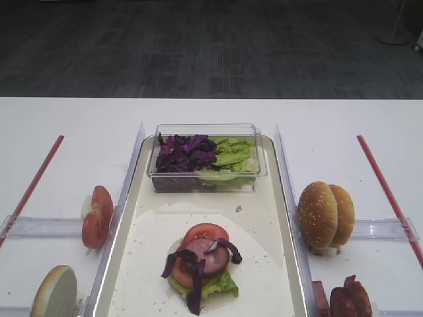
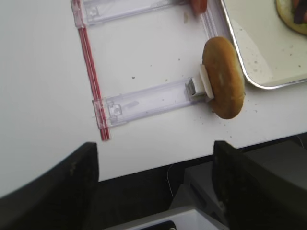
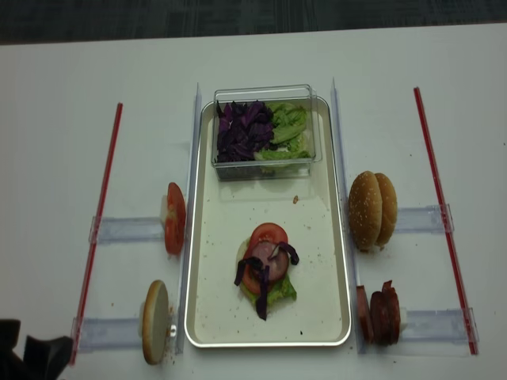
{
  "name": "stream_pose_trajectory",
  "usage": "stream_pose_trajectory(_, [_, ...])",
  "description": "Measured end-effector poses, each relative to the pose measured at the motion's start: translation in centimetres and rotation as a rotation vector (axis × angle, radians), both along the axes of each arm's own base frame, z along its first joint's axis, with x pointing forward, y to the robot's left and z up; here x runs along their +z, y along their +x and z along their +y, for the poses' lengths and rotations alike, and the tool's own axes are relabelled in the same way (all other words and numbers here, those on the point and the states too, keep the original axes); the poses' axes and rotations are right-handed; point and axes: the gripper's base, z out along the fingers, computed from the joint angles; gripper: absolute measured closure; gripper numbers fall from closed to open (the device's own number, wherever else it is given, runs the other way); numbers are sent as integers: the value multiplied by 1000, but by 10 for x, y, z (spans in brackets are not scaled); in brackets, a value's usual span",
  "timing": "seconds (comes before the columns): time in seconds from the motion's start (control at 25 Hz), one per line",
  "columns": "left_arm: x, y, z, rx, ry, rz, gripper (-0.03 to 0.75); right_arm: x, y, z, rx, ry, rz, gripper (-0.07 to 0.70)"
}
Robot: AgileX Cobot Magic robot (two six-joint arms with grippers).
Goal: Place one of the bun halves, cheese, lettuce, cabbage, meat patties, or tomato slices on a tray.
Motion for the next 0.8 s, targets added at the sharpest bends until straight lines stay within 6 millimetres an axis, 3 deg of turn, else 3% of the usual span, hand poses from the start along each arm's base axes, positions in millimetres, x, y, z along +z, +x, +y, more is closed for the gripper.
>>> stream_pose_trajectory(0.16, [-12, -5, 0, 1, 0, 0, 254, 0, 0, 0, 1, -2, 0, -60])
stream_pose_trajectory(0.8, [-17, -4, -2, 3, -36, -60, 254, 0, 0, 0, 1, -2, 0, -60])
